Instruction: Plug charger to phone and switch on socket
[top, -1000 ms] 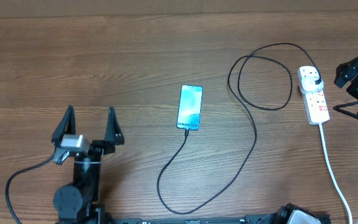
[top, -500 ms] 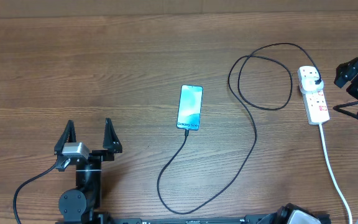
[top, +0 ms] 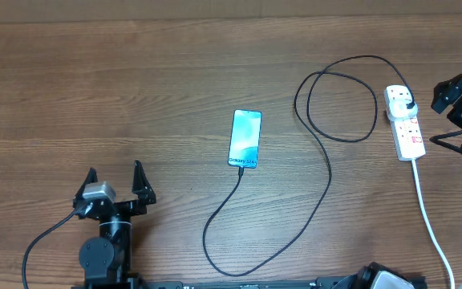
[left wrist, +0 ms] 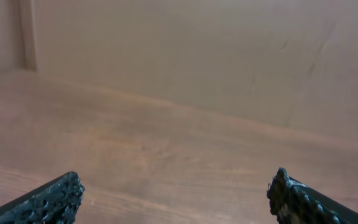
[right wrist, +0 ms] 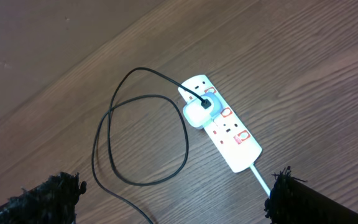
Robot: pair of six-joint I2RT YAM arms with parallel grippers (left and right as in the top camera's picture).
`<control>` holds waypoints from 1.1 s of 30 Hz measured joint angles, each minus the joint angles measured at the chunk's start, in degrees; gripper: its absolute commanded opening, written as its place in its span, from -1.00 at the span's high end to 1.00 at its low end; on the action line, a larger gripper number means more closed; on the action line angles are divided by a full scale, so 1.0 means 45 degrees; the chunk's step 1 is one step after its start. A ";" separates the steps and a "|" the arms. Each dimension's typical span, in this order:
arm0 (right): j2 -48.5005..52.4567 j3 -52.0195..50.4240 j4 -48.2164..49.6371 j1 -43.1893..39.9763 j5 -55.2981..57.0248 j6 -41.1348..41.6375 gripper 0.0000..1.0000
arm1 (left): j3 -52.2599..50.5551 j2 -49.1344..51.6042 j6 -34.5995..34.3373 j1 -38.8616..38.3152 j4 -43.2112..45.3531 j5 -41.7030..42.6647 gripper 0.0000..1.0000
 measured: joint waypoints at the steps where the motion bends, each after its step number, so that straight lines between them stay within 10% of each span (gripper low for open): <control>1: 0.0000 0.0000 0.0010 0.0000 0.0005 0.0005 -1.00 | 0.0000 0.0000 0.0000 0.0029 -0.0262 -0.0010 -0.99; 33: 0.0000 0.0000 0.0005 0.0000 0.0005 0.0005 -1.00 | 0.0000 0.0000 0.1821 0.0136 -0.0738 0.0389 -0.99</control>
